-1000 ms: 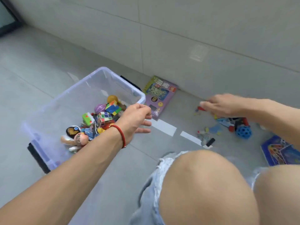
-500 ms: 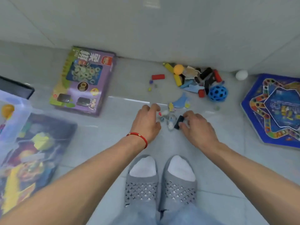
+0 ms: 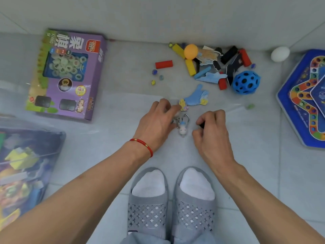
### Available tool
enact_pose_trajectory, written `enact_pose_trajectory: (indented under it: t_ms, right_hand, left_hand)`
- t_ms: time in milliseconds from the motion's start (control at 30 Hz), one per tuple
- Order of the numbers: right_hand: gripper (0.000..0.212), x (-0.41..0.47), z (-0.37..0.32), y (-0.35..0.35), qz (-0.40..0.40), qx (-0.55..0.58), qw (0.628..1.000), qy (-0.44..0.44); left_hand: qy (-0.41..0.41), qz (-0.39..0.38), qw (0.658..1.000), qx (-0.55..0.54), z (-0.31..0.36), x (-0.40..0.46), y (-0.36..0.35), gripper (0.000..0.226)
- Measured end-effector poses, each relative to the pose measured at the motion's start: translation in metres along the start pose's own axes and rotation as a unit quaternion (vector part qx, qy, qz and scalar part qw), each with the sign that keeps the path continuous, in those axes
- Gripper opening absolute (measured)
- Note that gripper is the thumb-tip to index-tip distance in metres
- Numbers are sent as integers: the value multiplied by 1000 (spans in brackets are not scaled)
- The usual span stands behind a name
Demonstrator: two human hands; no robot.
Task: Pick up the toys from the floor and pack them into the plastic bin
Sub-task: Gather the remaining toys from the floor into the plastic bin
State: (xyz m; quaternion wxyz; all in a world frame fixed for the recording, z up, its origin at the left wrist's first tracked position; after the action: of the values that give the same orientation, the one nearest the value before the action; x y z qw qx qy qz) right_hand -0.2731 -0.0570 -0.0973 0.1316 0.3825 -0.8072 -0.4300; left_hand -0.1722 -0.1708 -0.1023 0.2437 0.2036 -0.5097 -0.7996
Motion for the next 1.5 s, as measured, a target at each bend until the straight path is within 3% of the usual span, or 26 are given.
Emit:
enact_pose_trajectory:
  t_ms: [67, 233, 333, 500, 533, 600, 633, 667, 733, 767, 800, 833, 867, 900, 967, 1000, 1033, 1100, 1200, 1300, 1400, 1500]
  right_hand:
    - [19, -1, -5, -7, -6, 32, 999, -17]
    - [55, 3, -21, -32, -9, -2, 1000, 10]
    - [41, 4, -26, -39, 16, -72, 995, 61]
    - [23, -2, -36, -41, 12, -83, 985, 148]
    - [19, -3, -30, -40, -3, -56, 990, 126]
    - [15, -3, -7, -34, -38, 68, 997, -14]
    - [14, -4, 10, -31, -45, 177, 976, -123]
    - [12, -8, 27, -27, -38, 314, 919, -234]
    - [12, -21, 46, -21, -30, 558, 728, -398]
    - [11, -24, 52, -14, -27, 624, 652, -430]
    - [10, -25, 60, -2, -21, 653, 616, -440]
    - [12, -24, 69, 11, -12, 655, 617, -436]
    - [16, -22, 81, 24, 6, 630, 650, -425]
    - [20, -18, 92, 40, 33, 577, 708, -405]
    - [21, -8, 114, 76, 105, 371, 860, -335]
    - [22, -2, 121, 93, 146, 233, 916, -291]
    - [25, 4, 125, 106, 178, 110, 945, -250]
    - [30, 15, 129, 112, 193, -25, 961, -197]
    - [26, 30, 130, 96, 160, -74, 973, -150]
    - [21, 36, 118, 84, 124, -115, 979, -109]
    - [14, 37, 105, 74, 77, -88, 987, -113]
    - [12, 42, 77, 55, 29, -19, 994, -107]
  left_hand:
    - [1, 7, 1000, -18, -2, 1, 1, 45]
    - [33, 32, 998, -34, -14, -4, 3, 33]
    - [76, 46, 996, -27, -29, -13, 6, 33]
    - [71, 53, 995, -36, -30, -18, 7, 27]
    - [67, 48, 996, -35, -28, -18, 6, 26]
    - [47, 38, 998, -27, -23, -17, 3, 22]
    - [43, 35, 998, -33, -21, -17, 1, 19]
    - [48, 36, 997, -48, -21, -16, 0, 16]
    - [98, 49, 988, -108, -23, -14, 2, 16]
    - [147, 49, 976, -154, -29, -13, 2, 16]
    - [208, 44, 953, -215, -35, -12, 1, 16]
    - [266, 36, 920, -285, -38, -11, -2, 16]
    - [308, 30, 887, -344, -39, -9, -7, 16]
    - [321, 25, 870, -373, -37, -5, -8, 15]
    - [260, 22, 909, -325, -25, 11, 0, 8]
    - [208, 23, 938, -277, -16, 20, 5, 7]
    - [167, 20, 959, -229, -8, 28, 6, 12]
    - [125, -4, 983, -134, 1, 41, 0, 27]
    - [99, -51, 993, -25, 9, 49, -16, 39]
    - [75, -56, 995, 39, 14, 50, -19, 36]
    - [84, -45, 995, 25, 14, 50, -15, 32]
    - [83, -19, 995, -57, 10, 45, -9, 21]
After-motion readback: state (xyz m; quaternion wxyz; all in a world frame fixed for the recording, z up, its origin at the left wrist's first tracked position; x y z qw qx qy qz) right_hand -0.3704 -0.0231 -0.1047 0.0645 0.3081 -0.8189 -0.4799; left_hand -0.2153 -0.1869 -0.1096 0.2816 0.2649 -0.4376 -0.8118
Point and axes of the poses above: each hand's wrist, its own x-axis towards the middle knuckle, its own y-axis out of the back of the hand, z = x × y, the point moved 9 cm from there along x, towards the middle knuckle, and after that the axes turned 5 degrees about z, right-handed, at the moved point
